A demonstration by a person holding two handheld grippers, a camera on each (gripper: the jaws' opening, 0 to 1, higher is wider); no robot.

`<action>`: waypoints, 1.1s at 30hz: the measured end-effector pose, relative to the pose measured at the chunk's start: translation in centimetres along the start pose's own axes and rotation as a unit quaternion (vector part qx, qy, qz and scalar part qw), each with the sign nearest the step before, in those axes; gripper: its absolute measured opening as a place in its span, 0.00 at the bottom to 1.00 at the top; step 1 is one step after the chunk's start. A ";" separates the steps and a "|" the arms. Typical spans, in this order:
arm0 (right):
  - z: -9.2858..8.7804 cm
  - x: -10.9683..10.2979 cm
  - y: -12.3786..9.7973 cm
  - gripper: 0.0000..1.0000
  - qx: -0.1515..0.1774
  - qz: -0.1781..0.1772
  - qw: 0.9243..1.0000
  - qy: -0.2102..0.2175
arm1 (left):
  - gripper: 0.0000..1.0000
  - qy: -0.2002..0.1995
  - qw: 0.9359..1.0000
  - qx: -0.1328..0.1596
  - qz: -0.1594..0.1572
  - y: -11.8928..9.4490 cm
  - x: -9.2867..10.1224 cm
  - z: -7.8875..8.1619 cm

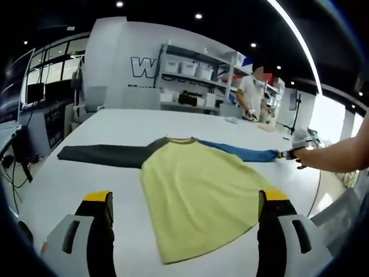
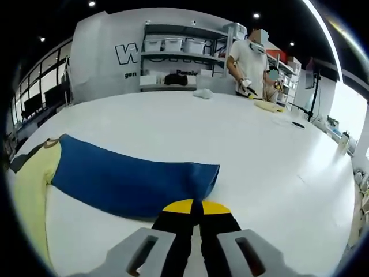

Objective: Fold the garment on the visible template until the final outline fits inside the template.

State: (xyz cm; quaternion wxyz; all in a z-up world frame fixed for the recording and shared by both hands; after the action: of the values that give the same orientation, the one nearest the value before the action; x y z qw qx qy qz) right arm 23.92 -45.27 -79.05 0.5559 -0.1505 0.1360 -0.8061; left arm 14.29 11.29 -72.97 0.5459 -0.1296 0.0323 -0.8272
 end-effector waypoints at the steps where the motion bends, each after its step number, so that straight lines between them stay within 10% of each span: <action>1: -0.1 0.3 -0.1 0.00 -0.001 -0.007 1.000 0.002 | 0.99 0.000 1.000 0.000 0.000 0.0 0.0 0.0; 19: 2.3 0.6 -0.7 0.00 0.014 -0.013 1.000 0.018 | 0.96 -0.004 1.000 -0.003 -0.013 0.0 0.3 0.0; 33: 5.5 -4.8 0.1 0.00 0.038 0.045 0.998 -0.007 | 0.95 -0.005 1.000 0.000 -0.021 0.0 0.5 0.3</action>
State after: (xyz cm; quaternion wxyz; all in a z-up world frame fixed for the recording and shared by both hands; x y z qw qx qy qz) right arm 27.73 -41.10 -74.49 0.5982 -0.1281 0.1080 -0.7836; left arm 14.19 10.86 -72.63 0.5286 -0.1339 0.0270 -0.8378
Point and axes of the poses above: the point that each gripper's makers call its tool centre point, and the gripper's own axes: y roughly forward along the fingers, x roughly to its right, z roughly out of its top, the point moved 7 cm from there along -y, roughly backward along the fingers, and after that the axes turned 10 degrees about x, right-handed, at the moved point
